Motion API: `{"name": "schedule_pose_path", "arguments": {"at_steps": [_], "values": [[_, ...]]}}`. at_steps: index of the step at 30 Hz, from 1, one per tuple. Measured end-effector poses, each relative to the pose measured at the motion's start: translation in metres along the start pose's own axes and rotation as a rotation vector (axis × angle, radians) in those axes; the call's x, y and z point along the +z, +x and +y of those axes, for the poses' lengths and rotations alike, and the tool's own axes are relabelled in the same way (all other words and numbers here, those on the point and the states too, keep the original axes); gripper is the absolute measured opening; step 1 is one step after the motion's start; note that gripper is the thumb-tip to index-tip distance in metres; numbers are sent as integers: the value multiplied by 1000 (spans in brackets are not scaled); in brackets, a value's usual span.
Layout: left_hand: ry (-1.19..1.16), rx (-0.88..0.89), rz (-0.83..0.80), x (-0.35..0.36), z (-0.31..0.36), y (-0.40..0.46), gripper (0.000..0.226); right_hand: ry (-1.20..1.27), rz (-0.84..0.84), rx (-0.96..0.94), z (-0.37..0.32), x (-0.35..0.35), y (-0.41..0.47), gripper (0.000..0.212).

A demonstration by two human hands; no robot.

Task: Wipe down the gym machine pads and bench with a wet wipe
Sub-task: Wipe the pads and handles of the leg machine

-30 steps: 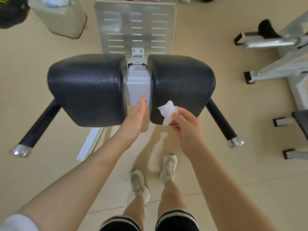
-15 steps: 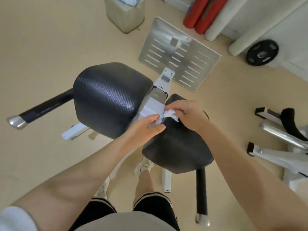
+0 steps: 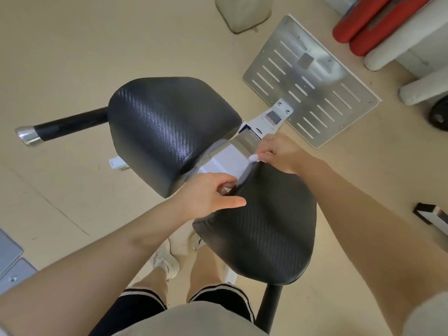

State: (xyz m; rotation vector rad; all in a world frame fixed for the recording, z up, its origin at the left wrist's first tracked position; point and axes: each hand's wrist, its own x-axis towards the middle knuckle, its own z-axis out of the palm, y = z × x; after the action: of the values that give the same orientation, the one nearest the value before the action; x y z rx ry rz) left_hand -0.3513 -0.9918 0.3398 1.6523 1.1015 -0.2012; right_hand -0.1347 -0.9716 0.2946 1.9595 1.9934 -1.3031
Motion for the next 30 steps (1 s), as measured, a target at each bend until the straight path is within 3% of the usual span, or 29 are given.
{"name": "schedule_pose_path", "arguments": {"at_steps": [7, 11, 17, 19, 21, 23, 25, 27, 30], "values": [[115, 55, -43, -7, 0, 13, 38, 40, -55, -222, -26, 15, -34, 27], [122, 44, -17, -11, 6, 18, 33, 160, -12, -126, -6, 11, -11, 22], [185, -5, -146, -17, 18, 39, 37, 207, 171, 382, 48, 13, 29, 28], [277, 7, -181, -16, 28, 55, 39, 283, 178, 373, 40, 14, 27, 25], [388, 43, -207, -15, 40, 72, 39, 307, 145, 242, 24, 16, 16, 24], [403, 48, -273, -17, 55, 89, 40, 222, 132, 94, 11, 19, 6, 24], [394, 14, -365, -21, 67, 106, 40, 223, 134, 59, 14, 22, 6, 22], [381, -24, -403, -22, 70, 120, 37, 297, 158, 114, 28, 23, 15, 21], [346, -86, -411, -18, 66, 143, 29, 466, 263, 387, 61, 27, 31, 21]]}}
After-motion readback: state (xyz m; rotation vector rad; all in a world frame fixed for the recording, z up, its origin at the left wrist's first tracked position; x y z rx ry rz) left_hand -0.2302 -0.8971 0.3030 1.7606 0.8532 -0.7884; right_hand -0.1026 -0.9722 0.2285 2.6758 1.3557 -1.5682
